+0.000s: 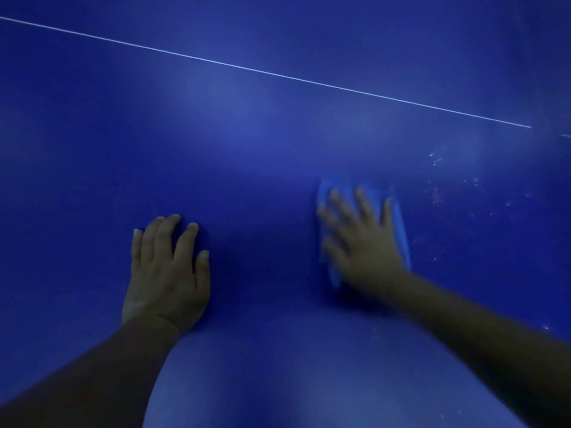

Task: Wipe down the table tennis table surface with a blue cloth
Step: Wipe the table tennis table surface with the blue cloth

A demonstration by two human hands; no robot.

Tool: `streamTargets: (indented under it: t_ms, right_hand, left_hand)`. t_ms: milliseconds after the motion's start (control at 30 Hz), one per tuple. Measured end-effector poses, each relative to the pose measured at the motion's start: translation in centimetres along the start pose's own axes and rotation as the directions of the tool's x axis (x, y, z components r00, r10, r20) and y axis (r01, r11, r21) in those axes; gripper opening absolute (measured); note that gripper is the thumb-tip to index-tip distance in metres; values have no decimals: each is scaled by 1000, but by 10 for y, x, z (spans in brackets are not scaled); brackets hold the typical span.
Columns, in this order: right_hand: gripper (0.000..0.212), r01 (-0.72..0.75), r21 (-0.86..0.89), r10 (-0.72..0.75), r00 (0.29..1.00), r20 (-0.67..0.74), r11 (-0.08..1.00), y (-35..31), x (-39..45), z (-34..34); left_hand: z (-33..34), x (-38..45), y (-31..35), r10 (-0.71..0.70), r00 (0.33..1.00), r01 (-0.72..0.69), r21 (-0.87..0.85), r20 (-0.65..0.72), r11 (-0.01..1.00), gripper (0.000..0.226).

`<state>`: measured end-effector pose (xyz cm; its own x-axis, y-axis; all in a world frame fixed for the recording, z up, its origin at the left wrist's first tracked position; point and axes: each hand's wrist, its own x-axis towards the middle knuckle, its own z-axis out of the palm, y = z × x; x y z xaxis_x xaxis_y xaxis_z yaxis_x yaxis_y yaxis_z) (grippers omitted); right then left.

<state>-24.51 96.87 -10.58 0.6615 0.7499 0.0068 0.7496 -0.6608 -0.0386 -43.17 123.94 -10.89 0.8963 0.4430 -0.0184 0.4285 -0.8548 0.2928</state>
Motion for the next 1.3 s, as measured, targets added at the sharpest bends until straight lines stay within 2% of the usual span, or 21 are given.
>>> streamTargets:
  t_ms: [33, 100, 167, 200, 267, 333, 400, 533, 600, 667, 733, 767, 800, 833, 900, 1000, 1100, 1167, 1233, 1267, 1300]
  right_hand:
    - [55, 196, 13, -196, 980, 39, 981, -25, -47, 1]
    - [51, 536, 68, -540, 833, 120, 842, -36, -101, -7]
    - [49, 676, 53, -674, 720, 164, 735, -7, -84, -13]
    - [50, 638, -27, -631, 766, 126, 770, 11, -61, -9]
    - [57, 223, -52, -222, 975, 16, 973, 47, -7, -1]
    - [63, -264, 17, 264, 964, -6, 964, 68, 27, -6]
    - [65, -390, 57, 392, 920, -19, 919, 46, 4, -4]
    - [56, 103, 42, -103, 995, -4, 994, -75, -150, 5]
    - [52, 377, 65, -382, 920, 90, 924, -95, -201, -2]
    - [52, 466, -9, -463, 882, 89, 885, -61, -184, -5]
    - [59, 92, -28, -92, 996, -8, 995, -20, -139, 0]
    - [62, -206, 10, 207, 978, -21, 978, -4, -119, -1]
    - [64, -439, 53, 439, 898, 3, 897, 2, -108, -3]
    - [66, -572, 87, 572, 820, 29, 816, -7, -111, -3]
    - [65, -590, 60, 591, 807, 4, 805, -57, -148, 0]
    - [56, -254, 61, 251, 967, 49, 965, -150, -248, 2]
    - [54, 31, 33, -35, 992, 125, 999, -141, -281, -1]
    - [59, -171, -19, 172, 980, 102, 985, -98, -255, -1]
    - [60, -612, 47, 604, 789, 114, 790, -70, -225, -5]
    - [60, -738, 79, 727, 674, 131, 670, -72, -217, -6]
    - [61, -780, 84, 770, 626, 122, 621, -89, -216, -6]
  left_hand:
    - [0, 0, 0, -3, 1000, 3, -1, 0, 1000, 60]
    - [1, -1, -1, -2, 1000, 2, 7, -2, 1000, 60]
    - [1, -1, -1, 11, 1000, -11, 3, -8, 1000, 60]
    - [1, 0, -1, 17, 1000, -17, 2, -18, 1000, 59]
    - [3, -1, -2, 15, 1000, -15, 3, -25, 1000, 58]
    - [3, -1, -2, 14, 999, -14, -3, -37, 1000, 59]
    - [2, -2, -1, 26, 998, -27, -11, -49, 1000, 57]
    - [1, -3, 0, 35, 998, -37, -33, -53, 999, 52]
    - [1, -4, -3, 54, 999, -54, -14, -4, 998, 62]
    - [-3, -3, -9, 105, 993, -104, -13, 62, 994, 79]
    - [-13, -12, -22, 151, 983, -149, -21, 103, 989, 84]
    - [-18, -23, -29, 173, 981, -171, -22, 91, 985, 81]
    - [-22, -39, -35, 199, 977, -199, -15, 70, 980, 77]
    - [-26, -57, -40, 233, 970, -233, -7, 63, 972, 73]
    - [-28, -99, -50, 289, 953, -290, -2, 93, 957, 67]
    - [-29, -161, -63, 272, 952, -275, -1, 143, 961, 65]
    - [-33, -209, -72, 284, 947, -286, -4, 149, 958, 67]
    - [-34, -232, -76, 285, 946, -288, -4, 155, 958, 70]
    - [-32, -248, -76, 278, 948, -280, -8, 157, 960, 70]
    - [-29, -254, -76, 277, 949, -279, -8, 154, 960, 70]
    - [-26, -258, -75, 279, 949, -281, -7, 150, 960, 69]
